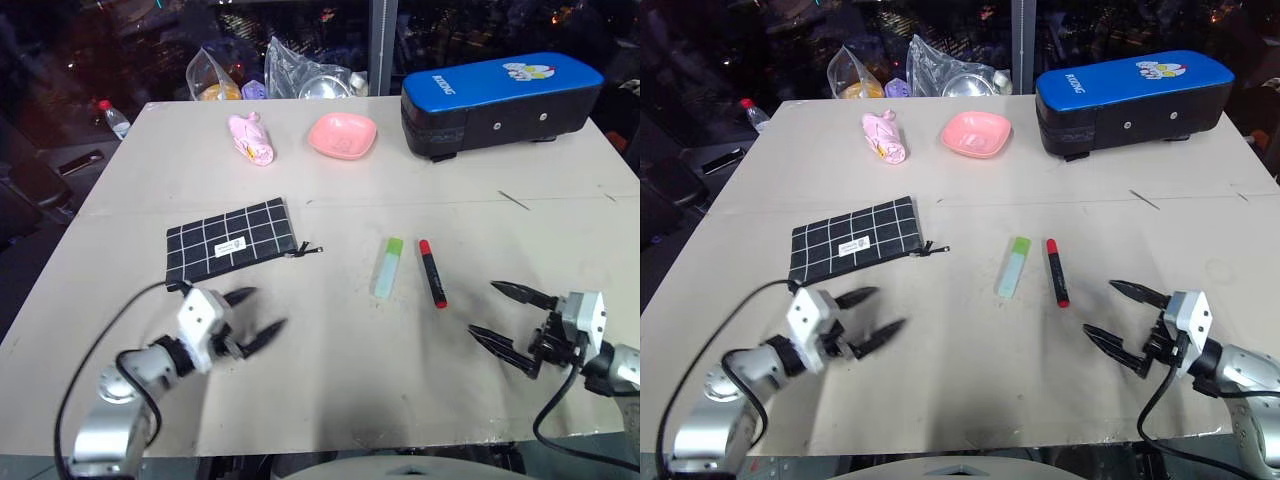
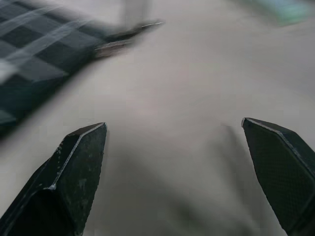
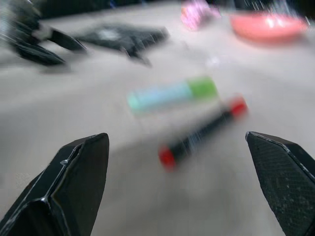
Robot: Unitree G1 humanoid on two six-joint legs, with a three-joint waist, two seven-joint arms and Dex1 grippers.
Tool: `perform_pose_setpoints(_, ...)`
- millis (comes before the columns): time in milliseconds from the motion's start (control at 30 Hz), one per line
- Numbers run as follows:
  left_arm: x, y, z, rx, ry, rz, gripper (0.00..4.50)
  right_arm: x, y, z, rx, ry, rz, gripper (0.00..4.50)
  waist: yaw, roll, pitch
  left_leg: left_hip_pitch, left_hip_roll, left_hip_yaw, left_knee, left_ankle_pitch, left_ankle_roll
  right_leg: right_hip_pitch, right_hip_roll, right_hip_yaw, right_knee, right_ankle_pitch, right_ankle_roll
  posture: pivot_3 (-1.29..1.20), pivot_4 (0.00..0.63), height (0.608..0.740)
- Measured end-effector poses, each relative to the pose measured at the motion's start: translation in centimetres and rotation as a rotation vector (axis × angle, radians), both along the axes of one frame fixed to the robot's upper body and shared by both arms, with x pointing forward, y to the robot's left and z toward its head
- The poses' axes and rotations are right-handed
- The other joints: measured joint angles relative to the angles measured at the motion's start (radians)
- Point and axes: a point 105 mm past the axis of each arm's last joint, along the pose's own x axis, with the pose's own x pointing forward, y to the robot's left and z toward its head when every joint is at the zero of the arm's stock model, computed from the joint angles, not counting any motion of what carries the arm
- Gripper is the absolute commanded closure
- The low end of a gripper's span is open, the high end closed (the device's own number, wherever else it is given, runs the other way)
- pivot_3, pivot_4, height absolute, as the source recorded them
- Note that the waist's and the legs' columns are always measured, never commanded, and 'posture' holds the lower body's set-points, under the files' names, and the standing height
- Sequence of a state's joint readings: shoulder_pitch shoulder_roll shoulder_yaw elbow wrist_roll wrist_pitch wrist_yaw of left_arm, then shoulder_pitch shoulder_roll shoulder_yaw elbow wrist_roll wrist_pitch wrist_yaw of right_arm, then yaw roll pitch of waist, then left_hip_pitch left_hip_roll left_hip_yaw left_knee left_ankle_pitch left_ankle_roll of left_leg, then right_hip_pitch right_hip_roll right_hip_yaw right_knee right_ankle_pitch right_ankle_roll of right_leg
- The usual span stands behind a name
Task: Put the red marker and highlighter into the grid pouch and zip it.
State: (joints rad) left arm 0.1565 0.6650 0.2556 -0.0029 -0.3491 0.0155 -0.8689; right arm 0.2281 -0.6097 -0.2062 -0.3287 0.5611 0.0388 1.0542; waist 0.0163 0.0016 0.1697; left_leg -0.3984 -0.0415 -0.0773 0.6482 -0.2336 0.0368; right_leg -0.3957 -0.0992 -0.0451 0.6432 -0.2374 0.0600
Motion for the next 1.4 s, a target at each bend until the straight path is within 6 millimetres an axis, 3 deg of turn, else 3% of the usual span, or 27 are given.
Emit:
perform_pose_setpoints(200, 2.1, 6.5, 1.8, 0.161, -0.068, 0.105, 0.04, 0.6, 1.3, 1.2, 0.031, -0.020, 0.018, 0.00, 0.002, -0.006, 0.002, -0.001, -0.002, 0.002, 0.000, 0.000, 0.000, -0.001, -0.001, 0.000, -0.001, 0.004, -0.002, 0.00, 0.150, 0.740)
perform_pose_setpoints(367, 3.9, 12.1, 5.3, 0.352, -0.160, 0.205, 0.04, 0.9, 1.7, 1.6, 0.044, -0.025, 0.015, 0.00, 0.000, -0.011, 0.004, -0.001, -0.002, 0.002, 0.000, 0.000, 0.000, -0.002, -0.001, -0.002, -0.001, 0.005, 0.001, 0.00, 0.150, 0.740)
perform_pose_setpoints(467, 4.3, 13.5, 6.9, 0.397, -0.204, 0.237, 0.04, 0.9, 2.0, 2.1, 0.051, -0.038, 0.019, 0.00, -0.001, -0.011, 0.004, 0.000, -0.002, 0.003, -0.001, 0.000, 0.000, -0.002, -0.002, -0.002, -0.001, 0.006, 0.002, 0.00, 0.150, 0.740)
perform_pose_setpoints(633, 4.4, 14.5, 6.3, 0.468, -0.188, 0.248, 0.04, 1.0, 2.0, 2.3, 0.055, -0.039, 0.019, 0.00, -0.003, -0.013, 0.004, -0.001, -0.002, 0.004, -0.001, 0.000, 0.000, -0.002, -0.001, -0.001, -0.001, 0.007, 0.003, 0.00, 0.150, 0.740)
perform_pose_setpoints(733, 4.0, 14.7, 5.9, 0.622, -0.178, 0.193, 0.04, 1.2, 2.1, 2.5, 0.056, -0.041, 0.019, 0.00, -0.002, -0.014, 0.004, -0.001, -0.002, 0.004, -0.001, 0.000, -0.001, -0.002, -0.001, -0.001, -0.001, 0.007, 0.003, 0.00, 0.150, 0.740)
perform_pose_setpoints(1033, 3.7, 13.5, 5.0, 0.952, -0.238, -0.014, 0.04, 1.2, 2.4, 3.1, 0.070, -0.044, 0.031, 0.00, -0.001, -0.015, 0.004, 0.000, -0.002, 0.006, -0.001, 0.000, -0.001, -0.003, -0.002, 0.000, 0.000, 0.007, 0.004, 0.00, 0.150, 0.740)
perform_pose_setpoints(1400, 5.2, 11.2, 4.9, 1.177, -0.406, -0.183, 0.04, 1.4, 2.5, 3.4, 0.058, -0.037, 0.051, 0.00, 0.022, -0.010, 0.002, 0.002, -0.002, 0.012, 0.000, 0.000, -0.001, -0.001, -0.002, 0.002, 0.002, 0.006, 0.010, 0.00, 0.150, 0.740)
